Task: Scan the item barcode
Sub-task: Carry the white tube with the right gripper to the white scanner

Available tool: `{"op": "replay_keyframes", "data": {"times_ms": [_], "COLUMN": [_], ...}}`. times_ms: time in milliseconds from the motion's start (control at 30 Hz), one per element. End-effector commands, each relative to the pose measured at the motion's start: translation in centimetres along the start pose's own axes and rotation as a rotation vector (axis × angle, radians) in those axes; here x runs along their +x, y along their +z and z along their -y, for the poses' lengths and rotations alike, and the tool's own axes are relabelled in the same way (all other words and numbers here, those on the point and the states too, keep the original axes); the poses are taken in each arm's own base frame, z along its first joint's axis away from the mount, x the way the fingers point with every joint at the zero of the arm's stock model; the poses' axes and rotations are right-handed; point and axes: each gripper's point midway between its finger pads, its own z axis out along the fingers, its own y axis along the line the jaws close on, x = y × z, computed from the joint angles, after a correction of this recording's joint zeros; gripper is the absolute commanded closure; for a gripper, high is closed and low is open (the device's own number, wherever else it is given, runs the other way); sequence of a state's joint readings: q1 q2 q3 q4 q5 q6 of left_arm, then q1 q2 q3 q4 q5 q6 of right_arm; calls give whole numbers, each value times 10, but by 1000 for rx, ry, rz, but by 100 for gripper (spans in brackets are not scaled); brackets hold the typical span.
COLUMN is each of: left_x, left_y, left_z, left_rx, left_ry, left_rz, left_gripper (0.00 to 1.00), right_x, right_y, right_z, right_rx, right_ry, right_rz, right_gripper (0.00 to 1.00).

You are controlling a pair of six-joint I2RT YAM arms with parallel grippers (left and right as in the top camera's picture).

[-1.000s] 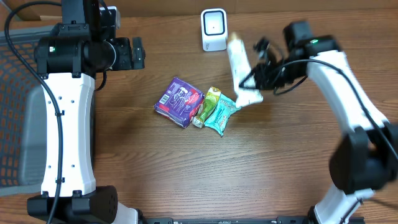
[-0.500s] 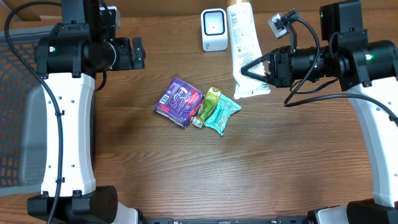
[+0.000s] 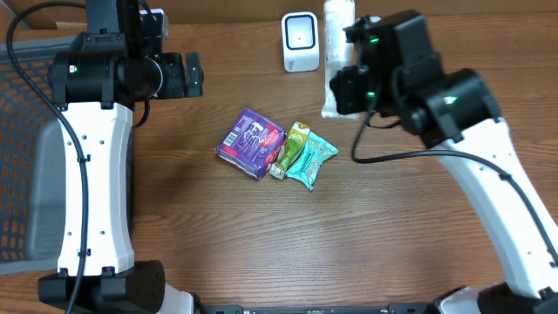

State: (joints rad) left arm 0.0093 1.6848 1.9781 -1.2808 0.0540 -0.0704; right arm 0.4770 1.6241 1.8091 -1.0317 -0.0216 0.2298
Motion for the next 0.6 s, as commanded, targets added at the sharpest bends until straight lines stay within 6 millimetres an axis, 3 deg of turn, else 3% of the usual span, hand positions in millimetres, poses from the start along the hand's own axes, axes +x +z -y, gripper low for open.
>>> {"op": "replay_keyframes", "data": {"times_ms": [0,367,567], "left_x": [-1,-1,-1], "left_y": [-2,-2,-2], "left_z": [1,1,1], "left_rx": [12,12,12], "left_ry": [19,19,19], "left_rz": [4,4,4], "left_gripper": [1,0,1], "right_x": [-31,-46,-55], "right_y": [15,139,192], "right_z": [52,71,67], "right_rx": [370,807,837], "right_ry": [-44,-582,-798], "right_rz": [135,116,137], "right_gripper": [96,96,96]}}
